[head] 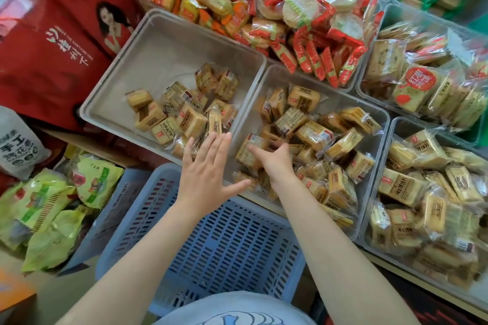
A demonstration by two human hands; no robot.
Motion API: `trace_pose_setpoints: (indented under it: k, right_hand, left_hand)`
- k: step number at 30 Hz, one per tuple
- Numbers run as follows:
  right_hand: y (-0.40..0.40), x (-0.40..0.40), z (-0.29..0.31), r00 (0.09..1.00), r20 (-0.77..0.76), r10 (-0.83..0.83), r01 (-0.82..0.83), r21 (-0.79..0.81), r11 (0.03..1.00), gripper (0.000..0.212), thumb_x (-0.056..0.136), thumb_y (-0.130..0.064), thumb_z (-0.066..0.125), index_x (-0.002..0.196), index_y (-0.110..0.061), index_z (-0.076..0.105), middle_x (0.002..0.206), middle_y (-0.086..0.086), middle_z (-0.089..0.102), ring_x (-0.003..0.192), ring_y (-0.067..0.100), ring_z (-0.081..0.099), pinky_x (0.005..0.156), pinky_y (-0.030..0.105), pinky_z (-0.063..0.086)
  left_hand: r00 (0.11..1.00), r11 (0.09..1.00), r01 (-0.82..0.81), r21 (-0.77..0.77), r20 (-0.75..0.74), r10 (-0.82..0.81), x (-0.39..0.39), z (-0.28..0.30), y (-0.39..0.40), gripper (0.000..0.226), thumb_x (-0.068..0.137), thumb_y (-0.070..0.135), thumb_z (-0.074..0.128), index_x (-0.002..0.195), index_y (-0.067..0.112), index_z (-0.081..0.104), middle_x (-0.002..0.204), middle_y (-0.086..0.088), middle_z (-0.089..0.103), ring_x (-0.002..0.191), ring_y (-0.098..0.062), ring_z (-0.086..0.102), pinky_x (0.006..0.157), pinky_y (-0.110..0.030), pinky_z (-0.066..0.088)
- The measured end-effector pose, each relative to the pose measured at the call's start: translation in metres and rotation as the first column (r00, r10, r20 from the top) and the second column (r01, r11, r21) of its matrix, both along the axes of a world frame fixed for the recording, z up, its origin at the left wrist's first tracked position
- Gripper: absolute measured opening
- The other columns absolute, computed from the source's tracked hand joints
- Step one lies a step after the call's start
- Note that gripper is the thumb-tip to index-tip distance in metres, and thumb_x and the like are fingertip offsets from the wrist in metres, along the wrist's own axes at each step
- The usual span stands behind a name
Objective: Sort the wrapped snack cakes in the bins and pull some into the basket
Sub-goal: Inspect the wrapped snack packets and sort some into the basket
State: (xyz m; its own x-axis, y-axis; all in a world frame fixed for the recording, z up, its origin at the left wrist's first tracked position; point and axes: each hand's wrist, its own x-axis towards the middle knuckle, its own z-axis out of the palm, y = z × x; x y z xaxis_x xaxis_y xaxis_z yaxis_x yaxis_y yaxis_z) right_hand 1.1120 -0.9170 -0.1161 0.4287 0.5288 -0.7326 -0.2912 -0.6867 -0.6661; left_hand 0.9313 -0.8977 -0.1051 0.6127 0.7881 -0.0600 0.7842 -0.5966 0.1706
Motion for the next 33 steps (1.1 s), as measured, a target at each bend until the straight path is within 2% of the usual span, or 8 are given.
trace_pose_setpoints:
  k: [5,11,16,19,21,25,28,33]
  right_hand:
    - [-0.004,-0.002,-0.007,0.995,-0.076,0.069,-0.066,0.043,0.997,0.115,0.048,-0.062,0.09,0.142,-0.008,0.053,0.135,0.005,0.065,0.124,0.024,0.06,0.11,0.047,0.046]
    - [-0.007,-0.005,0.0,0.987,-0.147,0.063,-0.049,0.098,0.994,0.106,0.061,-0.051,0.091,0.148,-0.014,0.042,0.141,0.004,0.056,0.128,0.026,0.055,0.11,0.049,0.047]
    - [-0.018,0.0,0.004,0.995,-0.098,0.026,-0.017,0.096,0.995,0.051,0.088,-0.024,0.079,0.127,-0.019,0.047,0.116,-0.001,0.059,0.108,0.018,0.063,0.095,0.04,0.057]
    - [-0.026,0.003,0.01,1.0,-0.014,-0.003,0.005,0.093,0.996,0.038,0.091,-0.015,0.072,0.121,-0.018,0.05,0.118,0.005,0.061,0.106,0.021,0.063,0.095,0.041,0.057]
    - [-0.03,-0.002,0.016,1.0,-0.016,0.009,-0.008,0.069,0.998,0.049,0.09,-0.019,0.075,0.129,-0.015,0.047,0.126,0.006,0.059,0.109,0.021,0.061,0.102,0.045,0.053]
    - [-0.03,-0.014,0.004,0.991,-0.115,0.068,-0.062,0.059,0.996,0.105,0.068,-0.049,0.086,0.15,-0.005,0.04,0.144,0.01,0.056,0.127,0.028,0.057,0.112,0.05,0.045]
    - [-0.024,-0.012,-0.015,0.982,-0.181,0.062,-0.049,0.076,0.996,0.081,0.077,-0.045,0.082,0.144,-0.011,0.053,0.135,0.008,0.066,0.124,0.026,0.061,0.112,0.05,0.046]
    - [-0.013,-0.026,0.011,0.976,-0.212,0.055,-0.028,0.129,0.991,0.086,0.079,-0.039,0.083,0.151,-0.021,0.041,0.141,0.004,0.06,0.128,0.027,0.057,0.112,0.053,0.044]
  left_hand:
    - [1.0,1.0,-0.003,-0.025,-0.009,0.002,0.001,0.002,0.001,0.109,0.086,0.089,0.02,0.158,0.008,0.033,0.159,-0.005,0.044,0.151,-0.023,0.036,0.122,-0.052,0.008]
    - [1.0,0.998,-0.002,-0.065,-0.009,0.001,0.002,0.002,0.001,0.111,0.085,0.092,0.016,0.159,0.01,0.03,0.16,-0.004,0.044,0.151,-0.022,0.035,0.123,-0.052,0.009]
    - [1.0,0.995,-0.024,-0.1,0.011,0.026,0.002,0.007,0.004,0.117,0.078,0.096,0.009,0.163,0.016,0.02,0.166,0.0,0.033,0.156,-0.017,0.02,0.124,-0.045,-0.004]
    - [0.994,0.97,-0.045,-0.24,0.085,0.067,0.001,0.016,0.007,0.113,0.078,0.095,0.021,0.164,0.025,0.009,0.17,0.004,0.02,0.158,-0.012,0.004,0.125,-0.039,-0.011]
    - [0.992,0.953,-0.041,-0.3,0.098,0.073,0.0,0.022,0.004,0.105,0.084,0.086,0.036,0.165,0.026,0.005,0.172,0.004,0.013,0.158,-0.012,-0.002,0.127,-0.038,-0.01]
    - [0.998,0.959,-0.011,-0.281,0.059,0.029,-0.013,0.019,-0.008,0.103,0.088,0.082,0.038,0.164,0.028,-0.005,0.172,0.007,-0.001,0.157,-0.01,-0.013,0.125,-0.036,-0.014]
    - [1.0,0.97,0.013,-0.241,0.002,-0.013,-0.024,0.015,-0.014,0.1,0.09,0.081,0.035,0.162,0.03,-0.012,0.172,0.009,-0.009,0.156,-0.01,-0.019,0.123,-0.035,-0.02]
    - [1.0,0.974,0.005,-0.226,-0.005,-0.006,-0.025,0.01,-0.015,0.105,0.078,0.09,0.011,0.162,0.032,-0.013,0.172,0.009,-0.007,0.155,-0.009,-0.02,0.118,-0.033,-0.029]
